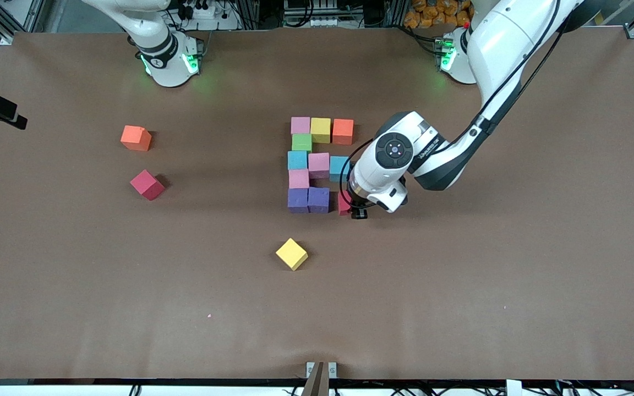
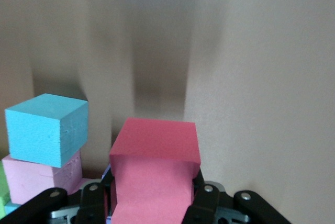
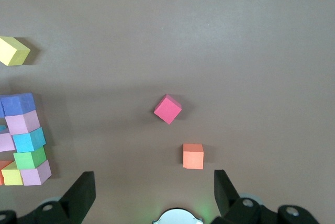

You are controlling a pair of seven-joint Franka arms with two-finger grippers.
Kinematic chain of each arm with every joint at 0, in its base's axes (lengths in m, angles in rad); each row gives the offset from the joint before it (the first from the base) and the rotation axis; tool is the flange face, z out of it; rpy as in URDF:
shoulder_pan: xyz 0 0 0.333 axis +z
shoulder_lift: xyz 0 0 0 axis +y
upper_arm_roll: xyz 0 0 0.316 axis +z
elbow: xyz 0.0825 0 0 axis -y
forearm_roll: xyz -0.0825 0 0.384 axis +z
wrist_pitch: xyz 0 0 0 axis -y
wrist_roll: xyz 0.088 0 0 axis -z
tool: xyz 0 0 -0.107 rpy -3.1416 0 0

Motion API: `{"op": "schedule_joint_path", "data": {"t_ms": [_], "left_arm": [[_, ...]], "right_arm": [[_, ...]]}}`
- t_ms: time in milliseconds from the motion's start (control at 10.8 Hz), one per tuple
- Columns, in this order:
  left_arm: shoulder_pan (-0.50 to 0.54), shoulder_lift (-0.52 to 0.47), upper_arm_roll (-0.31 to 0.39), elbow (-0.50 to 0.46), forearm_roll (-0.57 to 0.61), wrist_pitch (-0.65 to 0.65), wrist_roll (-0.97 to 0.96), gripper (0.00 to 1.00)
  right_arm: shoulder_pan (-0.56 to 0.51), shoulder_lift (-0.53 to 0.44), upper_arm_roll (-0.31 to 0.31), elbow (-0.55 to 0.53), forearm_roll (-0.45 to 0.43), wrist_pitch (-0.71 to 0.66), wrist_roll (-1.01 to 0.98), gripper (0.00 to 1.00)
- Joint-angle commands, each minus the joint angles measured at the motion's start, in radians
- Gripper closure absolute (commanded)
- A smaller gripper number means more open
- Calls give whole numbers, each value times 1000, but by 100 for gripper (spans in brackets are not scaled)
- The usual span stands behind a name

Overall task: Arrange 11 blocks into digit 3
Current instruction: 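Place the red block next to the purple blocks and open the left gripper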

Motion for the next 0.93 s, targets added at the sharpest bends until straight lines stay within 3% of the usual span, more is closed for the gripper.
{"op": "schedule_joint_path", "data": {"t_ms": [0,836], "left_arm": [[-19,38,13,2,50,50,-23,92],[-48,59,25,-52,79,121,-28,90]], "right_arm": [[4,-3,3,5,16,7,-15,0],[55,3,-4,-6,57,99,-73,0]]}}
